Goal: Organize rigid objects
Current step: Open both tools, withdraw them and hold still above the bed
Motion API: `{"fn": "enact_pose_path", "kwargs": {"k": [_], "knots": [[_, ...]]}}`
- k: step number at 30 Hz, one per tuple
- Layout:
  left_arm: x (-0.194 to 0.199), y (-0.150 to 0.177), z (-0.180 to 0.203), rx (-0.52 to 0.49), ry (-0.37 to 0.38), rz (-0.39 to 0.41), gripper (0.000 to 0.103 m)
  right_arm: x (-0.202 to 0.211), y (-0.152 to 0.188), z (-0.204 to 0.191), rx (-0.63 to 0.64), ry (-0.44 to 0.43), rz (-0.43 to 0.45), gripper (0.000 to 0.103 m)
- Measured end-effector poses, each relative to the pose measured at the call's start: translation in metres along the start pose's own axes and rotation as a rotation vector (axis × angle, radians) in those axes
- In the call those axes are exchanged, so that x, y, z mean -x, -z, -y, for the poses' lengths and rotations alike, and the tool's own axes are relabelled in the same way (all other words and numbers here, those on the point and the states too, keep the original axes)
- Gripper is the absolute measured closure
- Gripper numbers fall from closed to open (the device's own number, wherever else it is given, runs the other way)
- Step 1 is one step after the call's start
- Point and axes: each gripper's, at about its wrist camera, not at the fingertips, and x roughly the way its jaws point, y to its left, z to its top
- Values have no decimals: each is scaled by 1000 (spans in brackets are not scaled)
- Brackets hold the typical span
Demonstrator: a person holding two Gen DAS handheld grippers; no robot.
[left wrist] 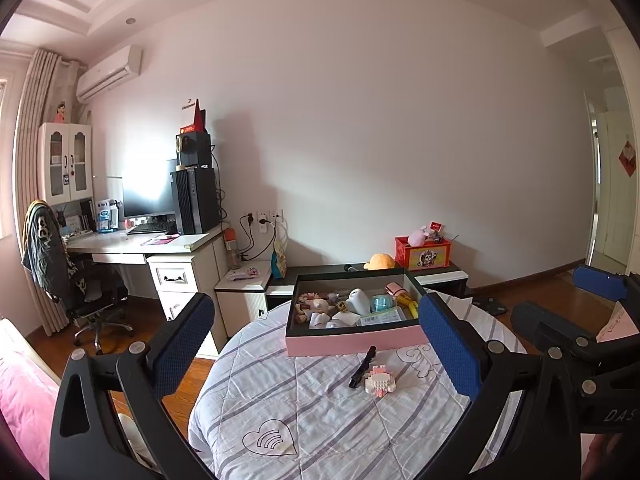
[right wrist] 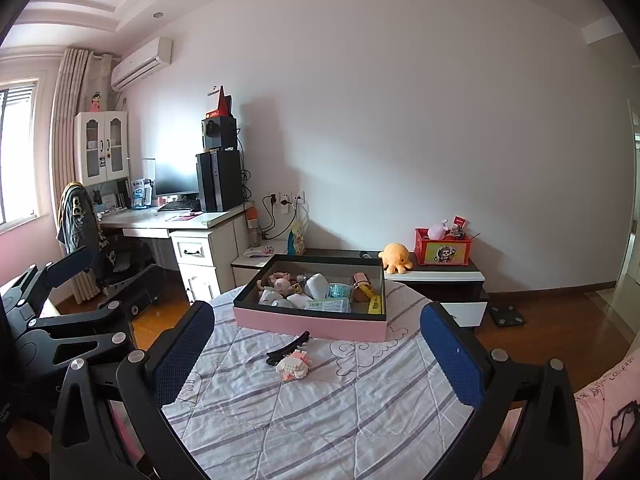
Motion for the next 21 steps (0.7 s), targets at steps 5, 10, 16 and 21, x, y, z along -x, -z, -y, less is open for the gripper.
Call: {"fn": "enact_pose_path", "kwargs": {"k": [5, 10, 16, 21], "knots": [[-1, 2, -1, -2, -1, 2, 0, -2, 1, 0, -1, 3, -5, 0], [-4, 5, -3, -1, -1, -6, 0, -6, 1, 1, 0, 3, -11, 0], [-24, 10, -3, -6, -1, -41, 0, -20, 4, 2, -7, 1, -36, 0], [-52, 25, -3, -8, 19, -112, 0, -41, 12, 8, -12, -1, -81, 0]]}}
